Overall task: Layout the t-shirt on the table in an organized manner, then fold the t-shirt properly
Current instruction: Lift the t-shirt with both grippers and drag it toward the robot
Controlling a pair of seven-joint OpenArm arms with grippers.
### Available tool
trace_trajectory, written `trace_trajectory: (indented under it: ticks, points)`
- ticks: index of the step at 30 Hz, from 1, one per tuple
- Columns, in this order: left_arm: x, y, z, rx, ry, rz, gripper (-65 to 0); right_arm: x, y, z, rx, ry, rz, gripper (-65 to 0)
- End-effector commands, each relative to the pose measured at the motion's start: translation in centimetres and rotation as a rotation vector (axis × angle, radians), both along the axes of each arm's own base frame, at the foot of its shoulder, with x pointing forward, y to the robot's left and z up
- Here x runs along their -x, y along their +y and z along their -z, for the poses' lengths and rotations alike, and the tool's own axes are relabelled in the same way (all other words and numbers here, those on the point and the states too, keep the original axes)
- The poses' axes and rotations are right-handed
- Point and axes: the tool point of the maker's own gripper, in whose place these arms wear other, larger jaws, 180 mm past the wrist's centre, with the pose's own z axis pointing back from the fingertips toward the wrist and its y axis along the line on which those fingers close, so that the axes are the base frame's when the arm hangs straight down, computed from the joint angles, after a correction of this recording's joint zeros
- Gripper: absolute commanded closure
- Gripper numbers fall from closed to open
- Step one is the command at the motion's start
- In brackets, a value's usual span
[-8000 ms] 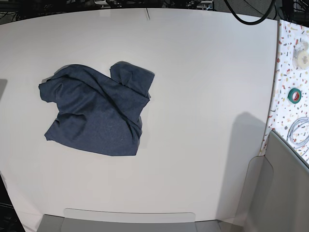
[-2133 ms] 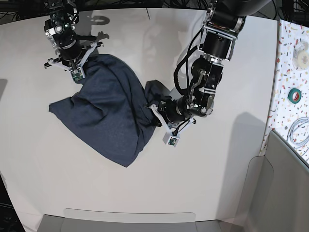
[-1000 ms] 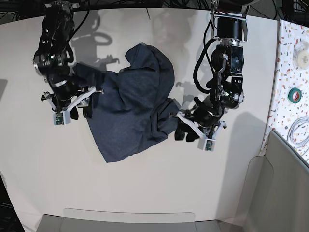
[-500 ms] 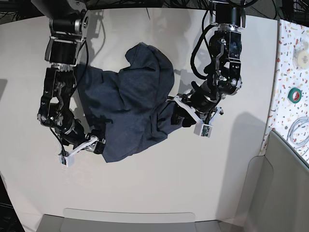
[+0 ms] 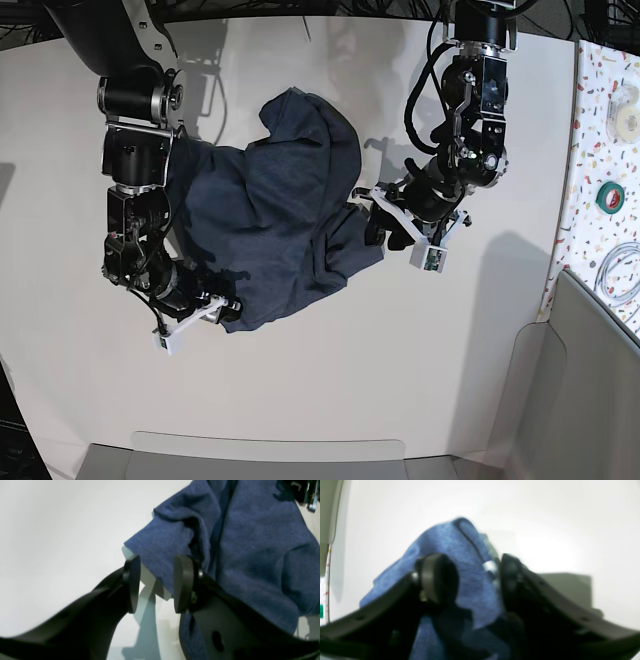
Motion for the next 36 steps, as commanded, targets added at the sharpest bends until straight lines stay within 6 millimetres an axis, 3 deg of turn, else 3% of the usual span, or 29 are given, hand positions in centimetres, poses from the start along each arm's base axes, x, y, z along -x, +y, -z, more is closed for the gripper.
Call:
trace_trajectory:
  ticks: [1,4,8,16,22,27,33,36]
  points:
    - [-0.9,-0.1,-1.7,0.015,-0.06,-0.001,-21.7,-1.4,0.5,-2.6,-0.024,-0.075,-0.005,-23.9]
    - [-0.8,-0.2,-1.6,0.015,-0.057,0.002,-21.7,-0.7,0.4,-2.4,-0.015,-0.087,-0.005,-11.4]
    - [-0.5,-0.2,-1.2,0.015,-0.046,0.0,-21.7,0.0,1.2,-2.9,-0.015,-0.106,-0.018,-2.3]
    - [-0.5,-0.2,-1.1,0.014,-0.043,0.001,-21.7,2.0,0.9,-6.1,0.059,-0.171,-0.065,-1.7]
    - [-0.5,-0.2,-1.1,0.014,-0.043,0.001,-21.7,5.8,1.1,-9.2,0.115,-0.251,-0.058,-1.7]
    - [-0.1,-0.2,-0.7,0.014,-0.032,0.003,-21.7,10.6,0.9,-8.6,0.162,-0.258,-0.06,-1.7]
    - [0.5,-0.3,-0.1,0.014,-0.014,0.004,-21.7,16.4,3.3,-9.3,0.216,-0.297,-0.156,-1.7]
    - [0.5,-0.3,-0.1,0.014,-0.013,0.004,-21.7,18.2,4.6,-8.5,0.208,-0.276,-0.204,-1.7]
